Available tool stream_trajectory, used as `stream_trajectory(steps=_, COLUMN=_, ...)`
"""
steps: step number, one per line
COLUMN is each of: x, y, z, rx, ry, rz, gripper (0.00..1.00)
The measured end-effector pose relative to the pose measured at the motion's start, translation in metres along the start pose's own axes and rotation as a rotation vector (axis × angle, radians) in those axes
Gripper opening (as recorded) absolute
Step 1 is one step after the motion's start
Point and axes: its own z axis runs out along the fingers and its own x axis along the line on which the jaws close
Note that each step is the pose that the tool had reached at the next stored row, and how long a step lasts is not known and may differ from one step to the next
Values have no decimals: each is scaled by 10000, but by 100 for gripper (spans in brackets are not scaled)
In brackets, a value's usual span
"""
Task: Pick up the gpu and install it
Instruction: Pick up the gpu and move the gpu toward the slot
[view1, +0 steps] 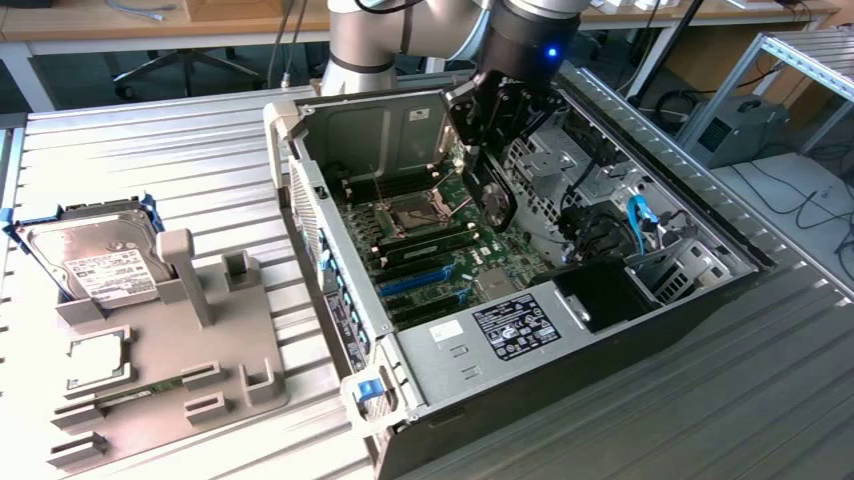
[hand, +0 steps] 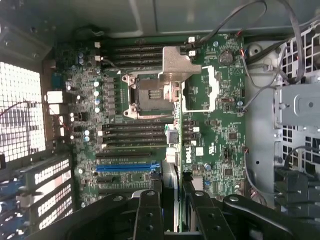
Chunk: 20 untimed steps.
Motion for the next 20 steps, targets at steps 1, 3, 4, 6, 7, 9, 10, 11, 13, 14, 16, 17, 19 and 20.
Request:
stream_trajectory(steps=1, x=-4, y=20, z=2, rx=0, ry=0, rz=1, gripper=26)
stream_trajectory(steps=3, x=-21, y=67, z=8, rx=0, ry=0, rz=1, gripper=26)
stream_trajectory(steps=4, x=-32, y=87, z=12, rx=0, ry=0, rz=0, gripper=26)
stream_trajectory(steps=6, x=-57, y=131, z=18, rx=-1, ry=0, rz=1, gripper=26)
stream_trajectory(steps=7, x=-73, y=167, z=22, rx=-2, ry=0, rz=1, gripper=26)
stream_trajectory(steps=9, x=-74, y=169, z=22, rx=0, ry=0, rz=1, gripper=26)
stream_trajectory(steps=10, x=-77, y=170, z=22, rx=1, ry=1, rz=-5, gripper=26)
stream_trajectory(steps=11, x=-84, y=170, z=22, rx=2, ry=1, rz=-6, gripper=26)
stream_trajectory(steps=13, x=-102, y=171, z=23, rx=3, ry=0, rz=-4, gripper=26)
stream_trajectory(steps=14, x=-111, y=171, z=23, rx=3, ry=0, rz=-4, gripper=26)
stream_trajectory(steps=16, x=-114, y=171, z=23, rx=3, ry=0, rz=-3, gripper=26)
stream_trajectory(steps=17, x=-115, y=171, z=23, rx=3, ry=0, rz=-4, gripper=26)
stream_trajectory(steps=19, x=-115, y=171, z=23, rx=3, ry=0, rz=-4, gripper=26)
stream_trajectory(steps=20, x=-115, y=171, z=23, rx=3, ry=0, rz=-4, gripper=26)
